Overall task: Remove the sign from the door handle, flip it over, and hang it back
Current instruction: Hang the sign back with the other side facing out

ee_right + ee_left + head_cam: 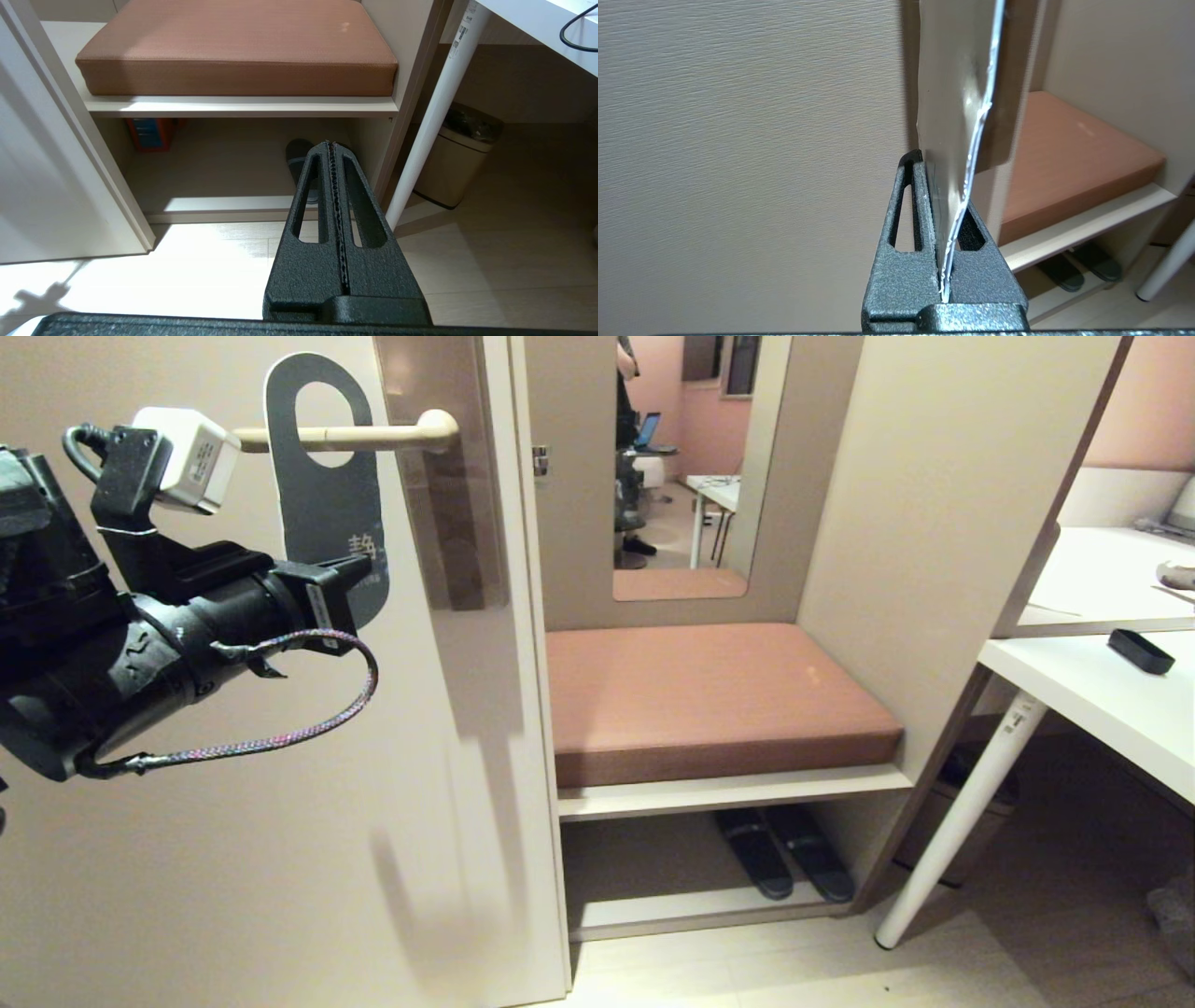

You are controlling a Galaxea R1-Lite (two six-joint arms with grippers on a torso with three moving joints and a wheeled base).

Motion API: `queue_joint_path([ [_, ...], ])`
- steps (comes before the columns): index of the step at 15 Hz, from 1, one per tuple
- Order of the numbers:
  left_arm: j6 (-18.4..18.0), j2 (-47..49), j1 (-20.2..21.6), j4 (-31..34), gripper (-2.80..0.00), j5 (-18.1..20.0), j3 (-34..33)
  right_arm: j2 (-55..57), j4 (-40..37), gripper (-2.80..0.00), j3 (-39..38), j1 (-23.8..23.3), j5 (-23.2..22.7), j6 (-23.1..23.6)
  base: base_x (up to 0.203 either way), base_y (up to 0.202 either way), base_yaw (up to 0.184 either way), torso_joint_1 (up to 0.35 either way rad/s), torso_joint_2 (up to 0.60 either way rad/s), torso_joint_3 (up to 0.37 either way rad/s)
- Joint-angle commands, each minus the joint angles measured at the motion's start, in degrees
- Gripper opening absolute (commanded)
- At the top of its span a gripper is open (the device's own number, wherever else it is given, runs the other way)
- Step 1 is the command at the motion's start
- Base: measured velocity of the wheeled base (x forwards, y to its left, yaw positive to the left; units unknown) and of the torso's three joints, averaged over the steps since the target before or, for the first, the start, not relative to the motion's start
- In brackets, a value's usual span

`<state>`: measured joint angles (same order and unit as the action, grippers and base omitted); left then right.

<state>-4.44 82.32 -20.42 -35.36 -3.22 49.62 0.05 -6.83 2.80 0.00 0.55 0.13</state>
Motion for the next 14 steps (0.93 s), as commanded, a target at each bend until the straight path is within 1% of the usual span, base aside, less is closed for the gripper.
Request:
queue_joint_path([
  [1,-0.08,0.2,-1.1,-0.23,-2.8,-0.03,0.12,0.04,-0.03,-2.8,0.01,0.0,-0.02,0.04,0.0,0.0,0.0,0.0,0.0,0.0],
  [12,-0.22,1.79,-5.16,-0.32,-2.8,0.05,0.22,0.04,-0.03,-2.8,0.01,0.0,-0.02,0.04,0.0,0.0,0.0,0.0,0.0,0.0],
  [14,-1.43,2.05,-5.5,-0.26,-2.8,0.05,0.31,0.04,-0.03,-2.8,0.01,0.0,-0.02,0.04,0.0,0.0,0.0,0.0,0.0,0.0],
])
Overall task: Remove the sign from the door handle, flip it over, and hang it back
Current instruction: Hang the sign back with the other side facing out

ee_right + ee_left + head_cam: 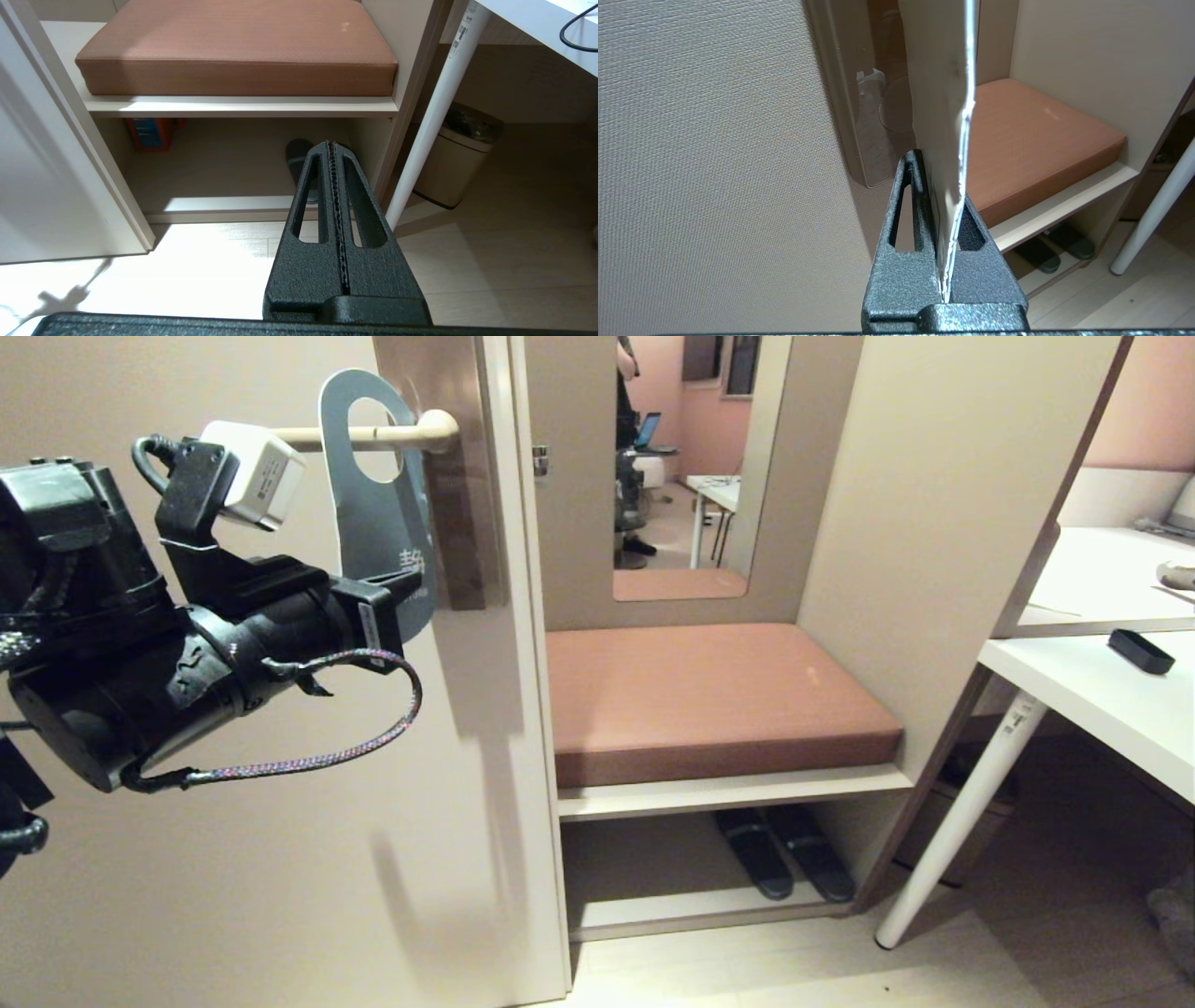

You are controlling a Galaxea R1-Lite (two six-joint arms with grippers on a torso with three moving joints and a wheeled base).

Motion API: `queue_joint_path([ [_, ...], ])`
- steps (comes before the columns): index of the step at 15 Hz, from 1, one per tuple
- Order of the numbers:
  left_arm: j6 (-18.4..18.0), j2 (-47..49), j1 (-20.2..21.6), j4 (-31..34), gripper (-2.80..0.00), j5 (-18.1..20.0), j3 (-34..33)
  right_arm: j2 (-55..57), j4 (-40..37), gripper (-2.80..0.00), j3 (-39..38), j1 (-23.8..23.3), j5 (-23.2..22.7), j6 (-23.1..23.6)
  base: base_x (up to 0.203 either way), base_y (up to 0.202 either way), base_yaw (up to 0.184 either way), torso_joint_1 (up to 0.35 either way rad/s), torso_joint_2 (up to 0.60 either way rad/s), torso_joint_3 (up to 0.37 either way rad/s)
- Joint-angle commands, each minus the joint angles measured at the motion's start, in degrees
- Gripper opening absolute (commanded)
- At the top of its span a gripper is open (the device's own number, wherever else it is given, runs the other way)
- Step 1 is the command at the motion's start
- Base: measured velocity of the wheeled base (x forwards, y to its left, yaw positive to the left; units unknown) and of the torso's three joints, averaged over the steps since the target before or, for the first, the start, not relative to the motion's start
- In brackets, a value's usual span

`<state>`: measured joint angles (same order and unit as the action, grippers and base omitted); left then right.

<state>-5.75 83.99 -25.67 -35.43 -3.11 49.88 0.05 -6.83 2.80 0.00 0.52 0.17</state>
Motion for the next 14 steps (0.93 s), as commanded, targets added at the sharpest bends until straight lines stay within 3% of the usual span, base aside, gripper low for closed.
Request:
queue_joint_path([
  [1,-0.56,0.39,-0.33,-0.17,-2.8,-0.06,0.04,0.04,-0.03,-2.8,0.01,0.0,0.0,0.0,0.0,0.0,0.0,0.0,0.0,0.0],
  [14,-2.25,0.12,-0.52,-0.08,-2.8,-0.14,-0.14,0.04,-0.03,-2.8,0.01,0.0,0.0,0.0,0.0,0.0,0.0,0.0,0.0,0.0],
])
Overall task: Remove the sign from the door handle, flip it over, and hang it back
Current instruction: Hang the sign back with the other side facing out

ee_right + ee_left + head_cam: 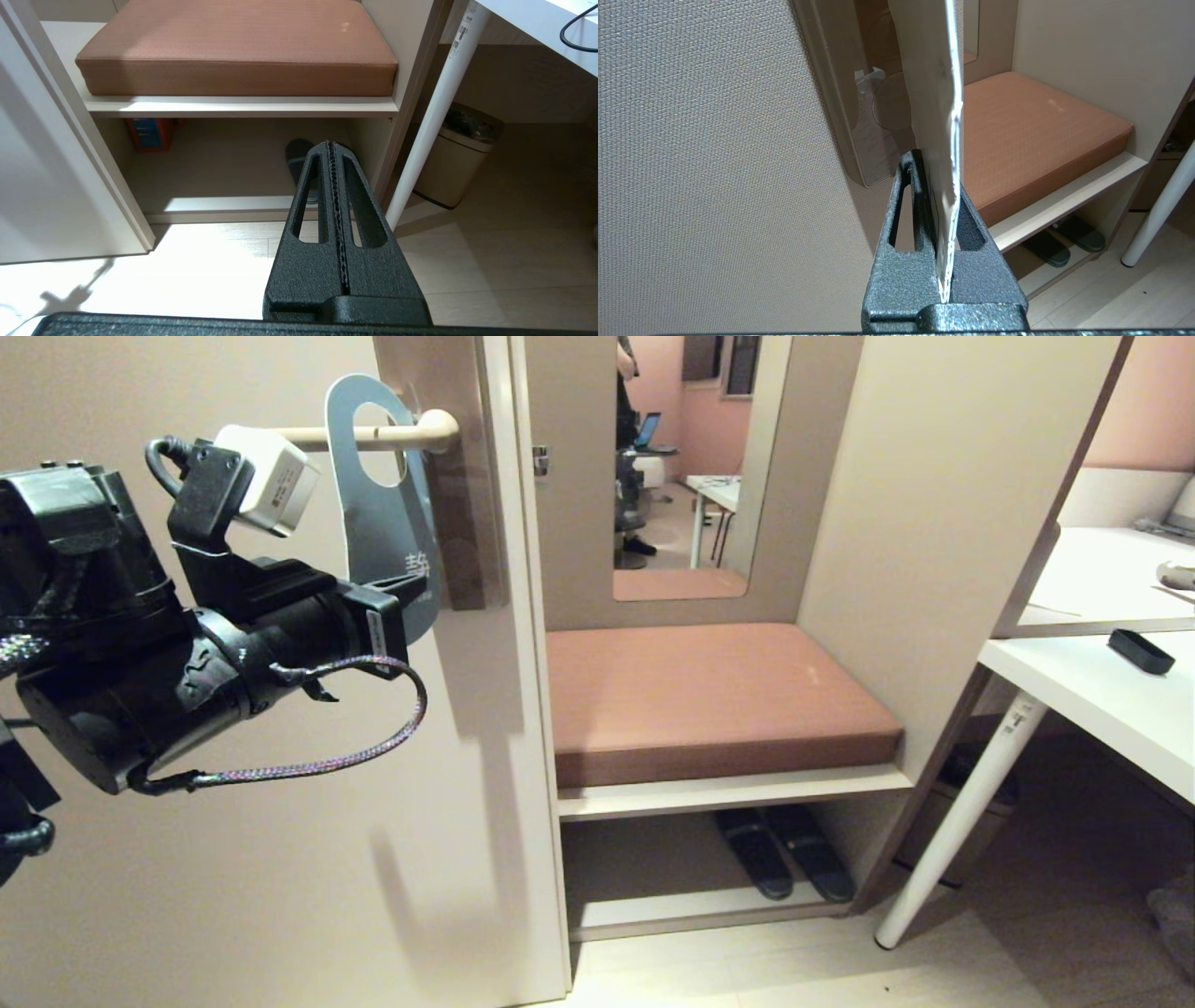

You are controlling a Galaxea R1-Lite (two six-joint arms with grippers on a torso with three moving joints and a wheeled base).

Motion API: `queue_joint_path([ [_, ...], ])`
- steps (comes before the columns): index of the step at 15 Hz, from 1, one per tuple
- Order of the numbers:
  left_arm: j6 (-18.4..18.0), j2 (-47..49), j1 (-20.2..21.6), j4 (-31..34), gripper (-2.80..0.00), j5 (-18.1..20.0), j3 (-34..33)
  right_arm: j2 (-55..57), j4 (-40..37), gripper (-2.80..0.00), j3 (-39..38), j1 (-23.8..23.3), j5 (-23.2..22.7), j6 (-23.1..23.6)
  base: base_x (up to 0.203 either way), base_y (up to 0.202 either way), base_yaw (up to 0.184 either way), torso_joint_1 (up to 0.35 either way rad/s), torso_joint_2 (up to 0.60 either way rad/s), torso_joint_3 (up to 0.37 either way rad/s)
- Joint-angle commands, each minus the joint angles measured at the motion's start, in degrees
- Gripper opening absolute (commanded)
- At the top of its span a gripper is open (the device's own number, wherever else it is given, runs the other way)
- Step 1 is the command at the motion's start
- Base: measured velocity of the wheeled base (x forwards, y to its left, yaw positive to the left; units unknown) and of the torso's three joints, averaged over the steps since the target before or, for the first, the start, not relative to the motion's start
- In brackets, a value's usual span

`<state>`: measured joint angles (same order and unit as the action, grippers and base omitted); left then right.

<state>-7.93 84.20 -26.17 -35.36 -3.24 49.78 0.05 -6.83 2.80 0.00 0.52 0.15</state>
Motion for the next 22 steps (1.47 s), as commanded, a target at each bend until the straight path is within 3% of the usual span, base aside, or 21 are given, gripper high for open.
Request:
queue_joint_path([
  [1,-0.07,-0.1,-0.02,-0.23,-2.8,-0.01,-0.13,0.04,-0.03,-2.8,0.01,0.0,0.0,0.02,0.0,0.0,0.0,0.0,0.0,0.0],
  [2,-0.07,-0.18,-0.02,-0.23,-0.77,-0.01,-0.13,0.04,-0.03,-2.8,0.01,0.0,0.0,0.02,0.0,0.0,0.0,0.0,0.0,0.0],
  [3,0.02,-0.26,-0.11,-0.23,0.0,0.08,-0.13,0.04,-0.03,-2.8,0.01,0.0,0.0,0.02,0.0,0.0,0.0,0.0,0.0,0.0],
  [9,0.1,-2.3,-0.61,-0.32,0.0,0.28,-1.85,0.04,-0.03,-2.8,0.01,0.0,0.0,0.02,0.0,0.0,0.0,0.0,0.0,0.0],
  [17,0.71,-11.83,0.89,-0.45,0.0,0.64,-13.82,0.04,-0.03,-2.8,0.01,0.0,0.0,0.02,0.0,0.0,0.0,0.0,0.0,0.0],
  [22,0.91,-13.53,1.21,-0.49,0.0,0.74,-14.36,0.04,-0.03,-2.8,0.01,0.0,0.0,0.02,0.0,0.0,0.0,0.0,0.0,0.0],
])
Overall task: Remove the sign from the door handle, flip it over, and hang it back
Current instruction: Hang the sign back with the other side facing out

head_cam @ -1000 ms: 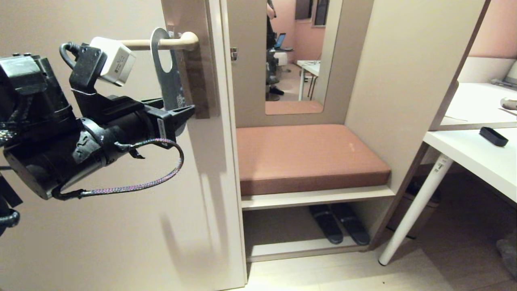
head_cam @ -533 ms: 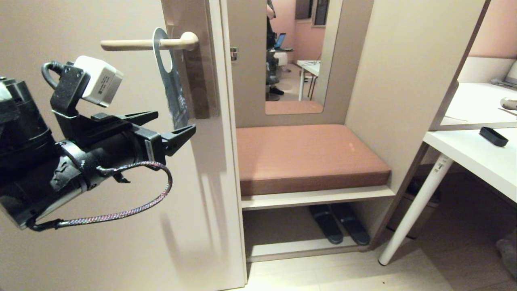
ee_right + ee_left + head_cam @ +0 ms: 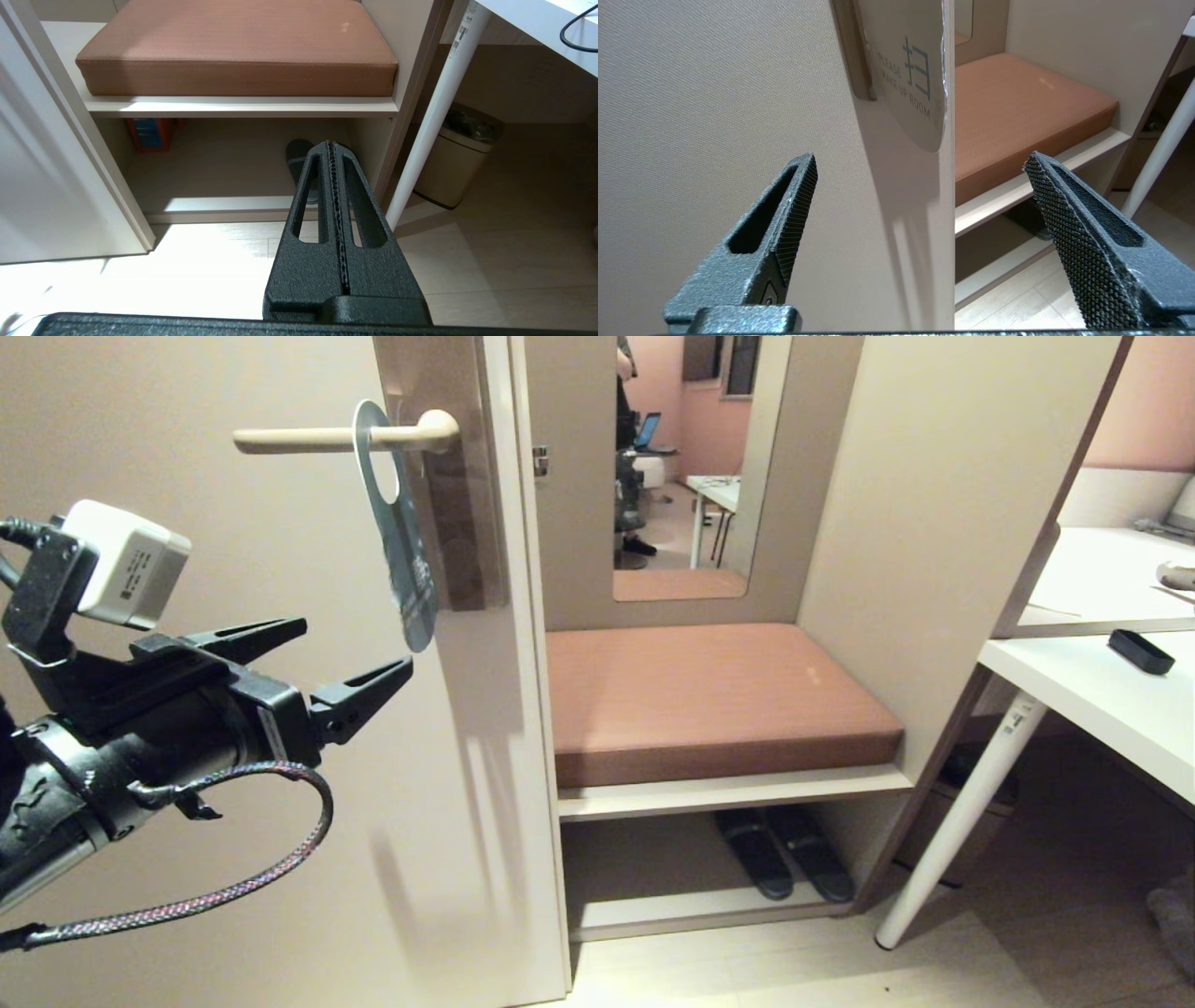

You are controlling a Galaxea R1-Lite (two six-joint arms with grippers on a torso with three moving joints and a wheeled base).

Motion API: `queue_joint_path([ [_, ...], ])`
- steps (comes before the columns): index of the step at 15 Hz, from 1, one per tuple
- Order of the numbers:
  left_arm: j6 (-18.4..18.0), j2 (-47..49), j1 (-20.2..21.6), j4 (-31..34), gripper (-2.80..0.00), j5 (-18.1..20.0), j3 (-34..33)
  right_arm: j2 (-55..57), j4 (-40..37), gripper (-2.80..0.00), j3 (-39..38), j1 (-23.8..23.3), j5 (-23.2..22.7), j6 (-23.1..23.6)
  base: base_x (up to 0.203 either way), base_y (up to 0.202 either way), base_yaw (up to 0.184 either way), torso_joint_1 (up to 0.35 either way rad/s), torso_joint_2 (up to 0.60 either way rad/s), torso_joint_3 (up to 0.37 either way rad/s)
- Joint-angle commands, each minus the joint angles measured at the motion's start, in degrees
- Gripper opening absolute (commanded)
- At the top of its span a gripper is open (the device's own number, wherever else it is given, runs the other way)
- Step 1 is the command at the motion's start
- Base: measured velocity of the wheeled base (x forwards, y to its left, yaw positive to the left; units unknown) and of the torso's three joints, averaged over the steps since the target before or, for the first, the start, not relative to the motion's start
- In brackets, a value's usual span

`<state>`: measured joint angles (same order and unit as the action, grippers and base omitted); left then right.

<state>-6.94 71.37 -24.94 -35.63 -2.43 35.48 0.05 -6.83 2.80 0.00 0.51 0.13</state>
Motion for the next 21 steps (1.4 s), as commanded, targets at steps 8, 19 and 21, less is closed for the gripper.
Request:
queue_joint_path([
  [8,-0.01,-2.15,0.86,-0.23,0.0,-0.21,0.34,0.04,-0.03,-2.8,0.01,0.0,-0.01,0.04,0.0,0.0,0.0,0.0,0.0,0.0],
  [19,-0.36,-1.68,5.23,-0.23,0.0,0.14,2.29,0.04,-0.03,-2.8,0.01,0.0,-0.01,0.04,0.0,0.0,0.0,0.0,0.0,0.0],
  [21,-0.2,-1.37,5.17,-0.24,-2.8,0.23,2.7,0.04,-0.03,-2.8,0.01,0.0,0.02,0.04,0.0,0.0,0.0,0.0,0.0,0.0],
])
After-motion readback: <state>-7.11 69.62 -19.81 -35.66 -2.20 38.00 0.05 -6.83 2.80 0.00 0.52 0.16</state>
